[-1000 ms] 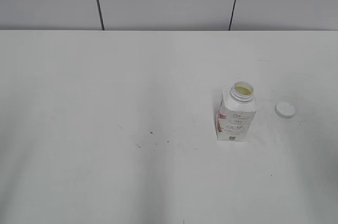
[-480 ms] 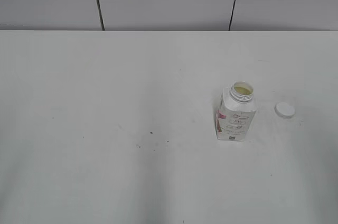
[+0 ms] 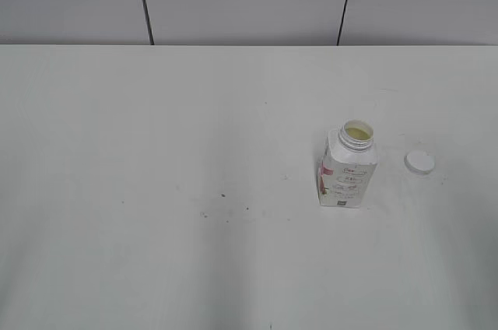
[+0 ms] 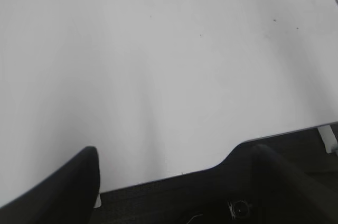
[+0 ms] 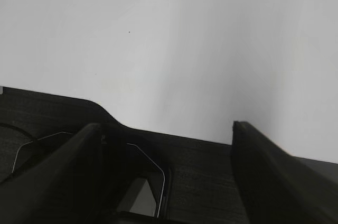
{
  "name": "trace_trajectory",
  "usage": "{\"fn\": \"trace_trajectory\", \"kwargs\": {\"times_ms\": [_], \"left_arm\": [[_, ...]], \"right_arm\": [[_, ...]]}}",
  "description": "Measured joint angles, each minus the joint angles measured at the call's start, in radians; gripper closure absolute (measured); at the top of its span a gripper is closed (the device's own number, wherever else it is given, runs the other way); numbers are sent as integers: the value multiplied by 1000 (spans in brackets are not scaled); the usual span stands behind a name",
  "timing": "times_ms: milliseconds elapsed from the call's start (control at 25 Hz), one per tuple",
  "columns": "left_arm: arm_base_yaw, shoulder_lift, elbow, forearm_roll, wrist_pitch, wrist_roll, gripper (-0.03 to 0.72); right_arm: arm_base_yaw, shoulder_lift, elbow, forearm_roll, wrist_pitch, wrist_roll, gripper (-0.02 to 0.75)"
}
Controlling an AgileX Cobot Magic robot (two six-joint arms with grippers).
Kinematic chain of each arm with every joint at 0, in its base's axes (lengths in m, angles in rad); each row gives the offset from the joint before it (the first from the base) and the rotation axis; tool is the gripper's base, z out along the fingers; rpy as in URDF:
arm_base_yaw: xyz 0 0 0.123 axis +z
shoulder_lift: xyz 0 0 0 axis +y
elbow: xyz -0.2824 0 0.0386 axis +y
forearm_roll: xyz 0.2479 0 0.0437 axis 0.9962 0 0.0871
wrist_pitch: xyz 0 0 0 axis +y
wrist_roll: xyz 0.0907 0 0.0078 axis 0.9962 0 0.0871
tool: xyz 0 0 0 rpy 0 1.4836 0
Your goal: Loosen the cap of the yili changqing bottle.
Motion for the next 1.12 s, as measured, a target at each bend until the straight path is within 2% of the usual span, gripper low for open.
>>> {"fn": "trace_trajectory", "kwargs": {"times_ms": [280,680,1120], "left_arm": [[0,-25,6,-9,-5,-2,169],[0,-198,6,-14,-6,-2,176],[0,-200,20,-9,-62,-2,195]], "right_arm": [[0,-35,38,3,-11,-22,151],[0,-299,48,10,-12,-38,152],[0,-399,53,40,-5,-40,152]]}}
